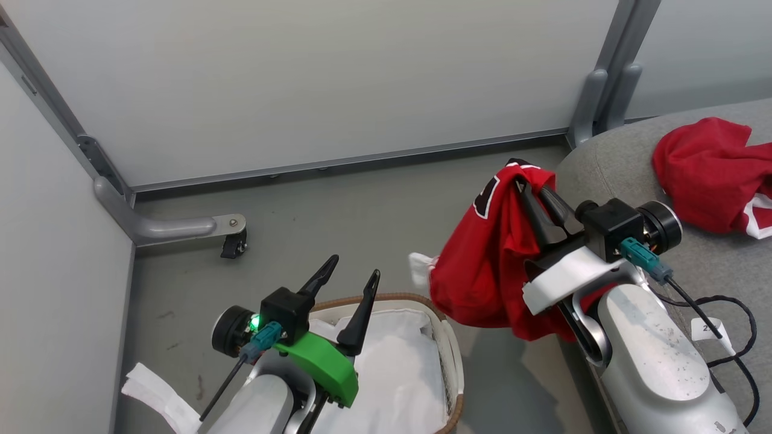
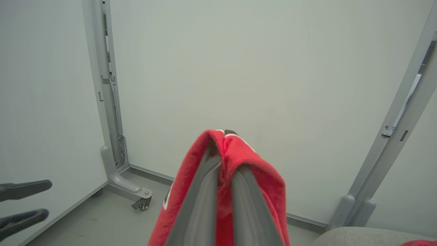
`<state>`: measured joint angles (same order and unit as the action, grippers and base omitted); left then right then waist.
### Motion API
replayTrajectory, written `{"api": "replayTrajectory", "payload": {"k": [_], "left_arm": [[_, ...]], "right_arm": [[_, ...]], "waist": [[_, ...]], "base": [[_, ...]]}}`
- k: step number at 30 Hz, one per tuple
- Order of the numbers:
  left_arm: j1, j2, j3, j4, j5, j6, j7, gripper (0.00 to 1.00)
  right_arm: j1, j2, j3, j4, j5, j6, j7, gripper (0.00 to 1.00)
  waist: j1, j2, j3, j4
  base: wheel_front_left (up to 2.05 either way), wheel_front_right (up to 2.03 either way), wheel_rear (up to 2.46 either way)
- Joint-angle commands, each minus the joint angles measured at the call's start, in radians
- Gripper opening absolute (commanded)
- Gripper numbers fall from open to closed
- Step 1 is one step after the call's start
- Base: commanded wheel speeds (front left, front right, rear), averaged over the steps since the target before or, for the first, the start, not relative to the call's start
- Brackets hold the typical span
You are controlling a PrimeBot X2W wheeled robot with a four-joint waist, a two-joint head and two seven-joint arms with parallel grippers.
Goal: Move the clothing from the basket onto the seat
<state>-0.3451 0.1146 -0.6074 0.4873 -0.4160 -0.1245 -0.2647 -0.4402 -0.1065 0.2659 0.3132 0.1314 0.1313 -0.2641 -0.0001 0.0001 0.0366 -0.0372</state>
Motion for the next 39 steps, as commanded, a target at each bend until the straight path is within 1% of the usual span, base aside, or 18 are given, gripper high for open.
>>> {"api": "replayTrajectory", "payload": {"k": [1,5,9,18,23,27,34,39], "left_arm": [[0.021,0.000,0.011,-0.002,0.012,-0.005,0.001,1.00],[0.038,-0.014,0.029,-0.008,0.028,-0.006,0.001,1.00],[0.045,-0.024,0.037,-0.016,0.035,-0.007,0.001,1.00],[0.024,-0.036,0.019,-0.035,0.047,-0.007,0.001,1.00],[0.000,-0.032,0.005,-0.038,0.050,-0.007,0.001,1.00],[-0.013,-0.026,-0.014,-0.038,0.049,-0.007,0.001,1.00],[-0.039,-0.014,-0.038,-0.034,0.047,-0.007,0.001,1.00],[-0.061,-0.002,-0.056,-0.034,0.049,-0.007,0.001,1.00]], "right_arm": [[0.012,-0.004,-0.006,-0.005,-0.008,-0.001,-0.001,0.00],[-0.006,-0.003,-0.017,-0.007,-0.013,-0.001,-0.001,0.00],[-0.032,-0.007,-0.025,-0.011,-0.019,-0.001,-0.001,0.00],[-0.067,-0.030,-0.047,-0.039,-0.030,-0.001,0.000,0.00],[-0.054,-0.042,-0.085,-0.057,-0.030,-0.001,0.000,0.00],[-0.037,-0.046,-0.123,-0.071,-0.035,-0.001,0.000,0.00],[-0.026,-0.033,-0.163,-0.080,-0.039,-0.001,0.000,0.00],[-0.066,-0.026,-0.146,-0.064,-0.050,-0.001,0.000,0.00]], "waist": [[0.0001,-0.0001,0.005,-0.005],[0.0001,-0.0001,0.019,-0.024],[0.0001,-0.0001,0.041,-0.061],[0.0001,-0.0001,0.094,-0.204],[0.0001,-0.0001,0.121,-0.289],[0.0001,-0.0001,0.139,-0.339],[0.0001,-0.0001,0.167,-0.389],[0.0001,-0.0001,0.202,-0.397]], "base": [[0.00,0.00,0.00],[0.00,0.00,0.00],[0.00,0.00,0.00],[0.00,0.00,0.00],[0.00,0.00,0.00],[0.00,0.00,0.00],[0.00,0.00,0.00],[0.00,0.00,0.00]]}}
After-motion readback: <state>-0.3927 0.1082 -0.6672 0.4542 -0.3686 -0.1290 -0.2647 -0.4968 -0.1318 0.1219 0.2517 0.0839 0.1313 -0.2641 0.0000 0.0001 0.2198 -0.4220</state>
